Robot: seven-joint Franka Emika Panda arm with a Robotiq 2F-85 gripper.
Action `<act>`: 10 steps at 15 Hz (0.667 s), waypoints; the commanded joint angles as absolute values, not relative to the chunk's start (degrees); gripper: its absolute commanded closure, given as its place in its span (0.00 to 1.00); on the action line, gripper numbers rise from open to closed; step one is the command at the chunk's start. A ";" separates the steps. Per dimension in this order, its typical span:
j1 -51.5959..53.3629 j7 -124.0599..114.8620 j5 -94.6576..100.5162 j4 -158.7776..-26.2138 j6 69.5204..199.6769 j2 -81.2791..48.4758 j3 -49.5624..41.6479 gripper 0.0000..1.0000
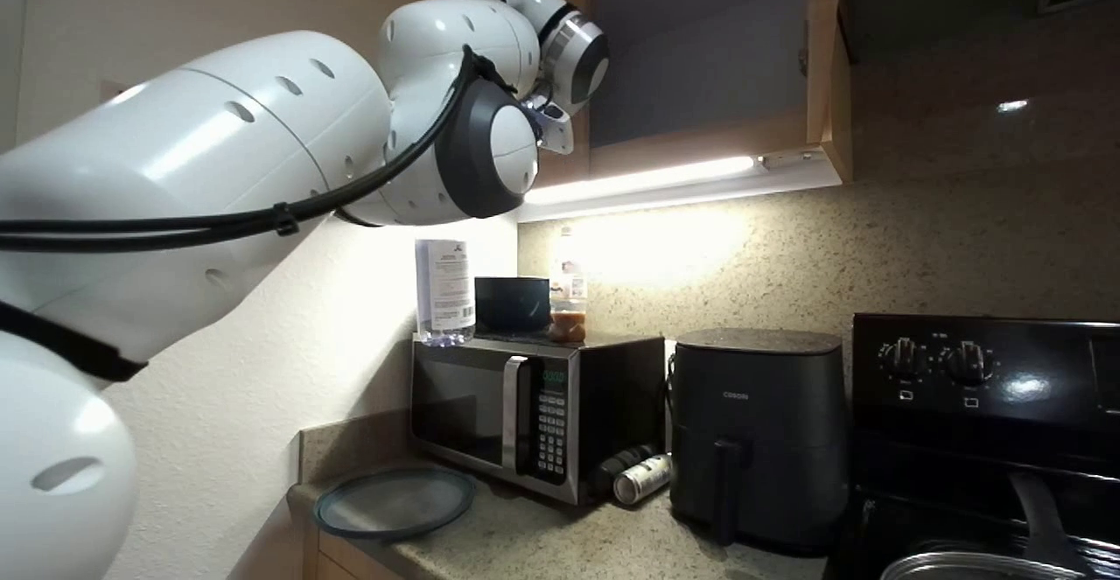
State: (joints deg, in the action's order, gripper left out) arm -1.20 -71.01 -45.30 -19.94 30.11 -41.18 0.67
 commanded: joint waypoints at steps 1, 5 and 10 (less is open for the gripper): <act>-0.63 -72.43 -45.66 -19.94 30.84 -40.63 0.68 0.59; -0.11 -73.26 -45.68 -19.95 31.27 -40.19 0.65 0.59; 0.75 -84.43 -47.20 -21.49 30.35 -38.53 -0.14 0.84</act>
